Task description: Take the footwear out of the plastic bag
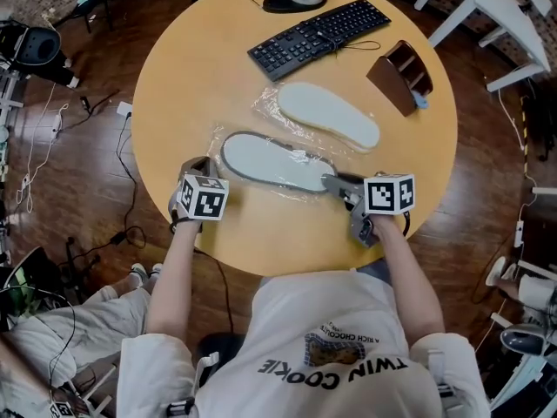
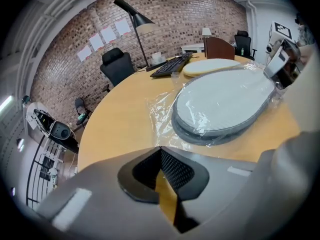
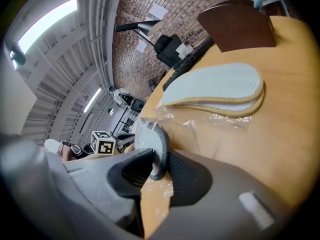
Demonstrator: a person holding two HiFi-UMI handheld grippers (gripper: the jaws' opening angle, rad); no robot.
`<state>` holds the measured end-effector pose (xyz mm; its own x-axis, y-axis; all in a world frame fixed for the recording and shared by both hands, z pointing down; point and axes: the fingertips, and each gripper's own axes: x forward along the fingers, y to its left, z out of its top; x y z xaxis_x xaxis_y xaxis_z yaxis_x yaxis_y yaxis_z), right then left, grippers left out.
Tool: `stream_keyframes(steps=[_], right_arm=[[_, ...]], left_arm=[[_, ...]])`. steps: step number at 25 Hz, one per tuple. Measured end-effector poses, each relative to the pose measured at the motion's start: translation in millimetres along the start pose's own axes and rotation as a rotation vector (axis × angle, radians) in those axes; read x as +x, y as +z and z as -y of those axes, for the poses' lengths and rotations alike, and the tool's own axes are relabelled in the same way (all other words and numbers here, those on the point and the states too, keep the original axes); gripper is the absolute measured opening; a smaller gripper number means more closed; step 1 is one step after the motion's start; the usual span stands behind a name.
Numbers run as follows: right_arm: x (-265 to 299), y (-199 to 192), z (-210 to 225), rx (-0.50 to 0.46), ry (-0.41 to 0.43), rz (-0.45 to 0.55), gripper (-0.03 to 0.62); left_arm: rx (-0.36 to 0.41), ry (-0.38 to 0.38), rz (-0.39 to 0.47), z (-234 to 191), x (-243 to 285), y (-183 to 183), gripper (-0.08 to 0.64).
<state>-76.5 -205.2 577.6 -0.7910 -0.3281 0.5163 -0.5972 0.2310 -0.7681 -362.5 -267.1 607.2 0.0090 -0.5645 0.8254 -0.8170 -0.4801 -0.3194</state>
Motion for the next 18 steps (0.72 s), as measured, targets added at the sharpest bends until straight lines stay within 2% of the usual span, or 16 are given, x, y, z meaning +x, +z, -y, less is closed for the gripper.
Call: stream_keyframes(steps=[18], right_arm=[[-49.3, -5.3, 14.7, -0.12, -0.088, 0.066, 0.094]], left_arm=[[0.003, 0.108, -0.079, 0.5, -3.1, -1.0, 0.005]])
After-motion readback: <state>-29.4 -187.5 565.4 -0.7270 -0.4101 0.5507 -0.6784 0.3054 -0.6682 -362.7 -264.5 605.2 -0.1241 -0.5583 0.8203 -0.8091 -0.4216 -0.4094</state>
